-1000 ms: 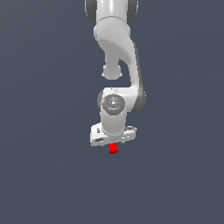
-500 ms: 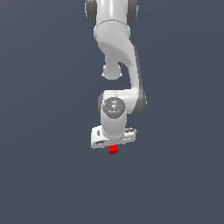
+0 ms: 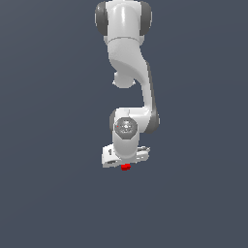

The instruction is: Stack the red cube on top of the green cube.

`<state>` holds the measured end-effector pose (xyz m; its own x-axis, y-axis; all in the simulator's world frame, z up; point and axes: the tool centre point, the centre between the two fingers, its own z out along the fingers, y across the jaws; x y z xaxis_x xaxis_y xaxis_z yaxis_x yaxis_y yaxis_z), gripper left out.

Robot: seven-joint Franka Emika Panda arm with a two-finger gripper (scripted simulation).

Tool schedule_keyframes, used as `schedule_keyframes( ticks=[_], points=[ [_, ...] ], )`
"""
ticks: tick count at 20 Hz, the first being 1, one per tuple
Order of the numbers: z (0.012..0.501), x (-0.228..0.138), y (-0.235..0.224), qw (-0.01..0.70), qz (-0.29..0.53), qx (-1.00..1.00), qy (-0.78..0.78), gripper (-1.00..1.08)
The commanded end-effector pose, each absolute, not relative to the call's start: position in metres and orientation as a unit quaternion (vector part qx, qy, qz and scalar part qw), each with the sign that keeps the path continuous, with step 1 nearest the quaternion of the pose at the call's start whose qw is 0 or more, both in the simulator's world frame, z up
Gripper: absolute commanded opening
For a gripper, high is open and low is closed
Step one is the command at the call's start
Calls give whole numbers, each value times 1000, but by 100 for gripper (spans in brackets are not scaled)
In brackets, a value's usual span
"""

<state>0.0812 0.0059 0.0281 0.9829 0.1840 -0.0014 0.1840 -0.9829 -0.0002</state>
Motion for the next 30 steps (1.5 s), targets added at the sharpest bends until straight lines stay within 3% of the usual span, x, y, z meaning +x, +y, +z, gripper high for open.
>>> schedule_keyframes(
  ticks=[1, 5, 6, 20, 30],
  points=[
    [21, 82, 6, 0, 0, -996, -92, 100],
    [20, 83, 6, 0, 0, -996, -92, 100],
    [20, 83, 6, 0, 0, -996, -92, -100],
    [25, 82, 6, 0, 0, -996, -92, -100],
    [83, 81, 6, 0, 0, -996, -93, -100]
  ],
)
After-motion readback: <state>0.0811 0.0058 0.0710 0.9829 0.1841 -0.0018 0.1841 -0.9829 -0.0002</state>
